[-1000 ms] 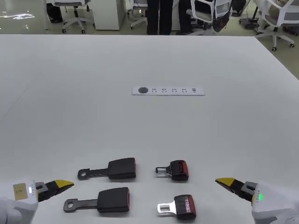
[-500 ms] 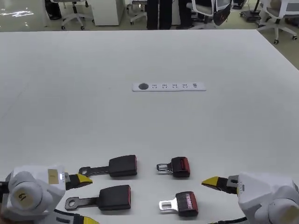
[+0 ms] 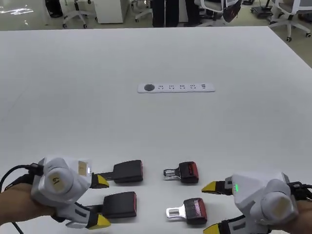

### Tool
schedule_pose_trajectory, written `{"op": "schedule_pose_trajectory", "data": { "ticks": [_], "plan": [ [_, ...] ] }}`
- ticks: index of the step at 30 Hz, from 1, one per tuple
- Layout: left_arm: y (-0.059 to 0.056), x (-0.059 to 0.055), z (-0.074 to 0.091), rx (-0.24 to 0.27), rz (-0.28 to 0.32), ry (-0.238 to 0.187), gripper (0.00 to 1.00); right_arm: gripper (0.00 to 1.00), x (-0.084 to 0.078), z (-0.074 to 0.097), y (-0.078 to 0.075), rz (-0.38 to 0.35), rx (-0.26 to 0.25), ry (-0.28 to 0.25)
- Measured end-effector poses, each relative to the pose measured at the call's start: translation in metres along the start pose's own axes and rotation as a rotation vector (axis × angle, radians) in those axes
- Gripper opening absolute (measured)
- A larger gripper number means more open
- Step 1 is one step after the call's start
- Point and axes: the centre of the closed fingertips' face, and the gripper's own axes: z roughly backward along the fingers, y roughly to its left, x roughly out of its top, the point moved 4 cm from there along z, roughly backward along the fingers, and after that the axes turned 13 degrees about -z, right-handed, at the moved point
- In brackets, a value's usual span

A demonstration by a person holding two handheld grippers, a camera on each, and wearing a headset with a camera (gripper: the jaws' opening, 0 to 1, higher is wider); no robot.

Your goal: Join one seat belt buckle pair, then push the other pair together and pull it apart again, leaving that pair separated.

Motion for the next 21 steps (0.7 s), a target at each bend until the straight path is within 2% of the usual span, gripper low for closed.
{"op": "schedule_pose_trajectory", "data": {
  "ticks": [4,8,12,17,21],
  "plan": [
    [0.002,0.004,-0.006,-0.026,-0.005,0.002,0.49,0.43,-0.001,-0.006,-0.003,0.018,0.025,0.013],
    [0.003,0.001,-0.01,-0.047,-0.018,0.011,0.45,0.39,-0.004,-0.011,-0.003,0.034,0.049,0.052],
    [0.005,0.0,-0.014,-0.071,0.005,0.007,0.41,0.36,-0.007,-0.016,-0.003,0.038,0.053,0.072],
    [0.001,-0.001,-0.017,-0.115,-0.04,0.03,0.35,0.33,-0.007,-0.017,-0.005,0.04,0.045,0.076],
    [0.001,-0.002,-0.019,-0.125,-0.053,0.031,0.34,0.31,-0.006,-0.017,-0.004,0.023,0.041,0.075]
  ]
}}
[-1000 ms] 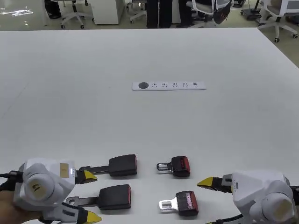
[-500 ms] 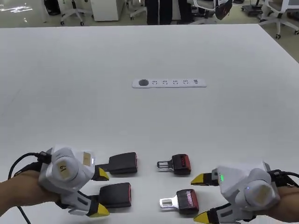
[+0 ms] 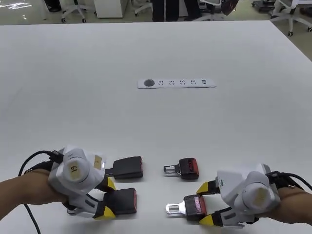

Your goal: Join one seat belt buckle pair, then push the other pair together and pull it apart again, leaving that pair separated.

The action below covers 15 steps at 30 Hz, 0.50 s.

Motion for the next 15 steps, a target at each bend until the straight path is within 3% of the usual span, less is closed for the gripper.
{"op": "schedule_pose_trajectory", "data": {
  "ticks": [12,15],
  "plan": [
    [-0.0013,-0.0032,-0.0024,-0.005,-0.05,-0.003,0.33,0.31,0.0047,-0.0025,-0.0015,-0.012,-0.005,-0.007],
    [-0.002,-0.002,-0.0026,0.004,-0.039,-0.012,0.33,0.31,0.0064,-0.0035,-0.0025,-0.029,-0.012,-0.009]
  ]
}}
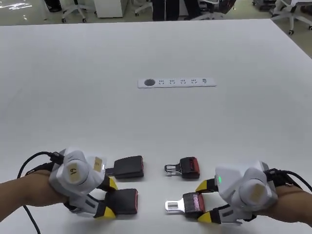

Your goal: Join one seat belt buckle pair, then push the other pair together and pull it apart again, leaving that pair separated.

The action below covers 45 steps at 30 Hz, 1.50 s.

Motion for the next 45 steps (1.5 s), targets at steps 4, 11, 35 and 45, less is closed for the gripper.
{"op": "schedule_pose_trajectory", "data": {
  "ticks": [4,11,35,45],
  "plan": [
    [0.0,-0.002,0.0,0.011,0.006,0.001,0.33,0.3,0.002,-0.003,-0.001,-0.012,-0.013,0.001],
    [-0.001,-0.001,0.0,0.022,0.012,-0.006,0.33,0.3,0.004,-0.009,-0.004,-0.029,-0.014,0.005],
    [0.001,-0.003,0.0,0.001,-0.005,0.006,0.33,0.3,0.027,-0.028,-0.001,-0.05,-0.003,0.006],
    [0.0,-0.002,0.0,0.004,-0.004,0.015,0.33,0.3,0.036,-0.034,0.005,-0.065,-0.001,-0.007]
  ]
}}
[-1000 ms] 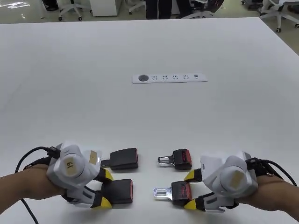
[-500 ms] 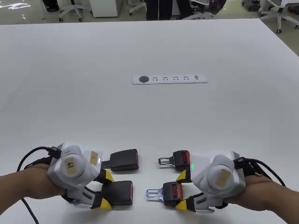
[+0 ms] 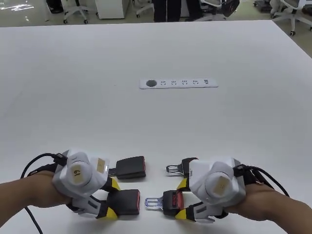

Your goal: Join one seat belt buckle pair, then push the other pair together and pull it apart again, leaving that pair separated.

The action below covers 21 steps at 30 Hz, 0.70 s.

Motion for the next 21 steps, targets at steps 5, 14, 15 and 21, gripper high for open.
{"op": "schedule_pose_trajectory", "data": {
  "ticks": [5,14,15,21],
  "plan": [
    [0.0,0.0,0.0,0.0,0.001,0.004,0.33,0.3,0.007,-0.003,0.003,0.003,0.003,0.0],
    [0.0,-0.001,0.0,-0.001,0.003,0.007,0.33,0.3,0.012,-0.009,0.004,-0.001,0.001,-0.005],
    [0.0,-0.001,0.0,0.0,0.004,0.007,0.33,0.3,0.013,-0.01,0.006,0.002,0.002,-0.001],
    [0.0,0.0,0.0,0.001,0.006,0.007,0.33,0.3,0.018,-0.013,0.006,0.019,0.003,-0.004]
  ]
}}
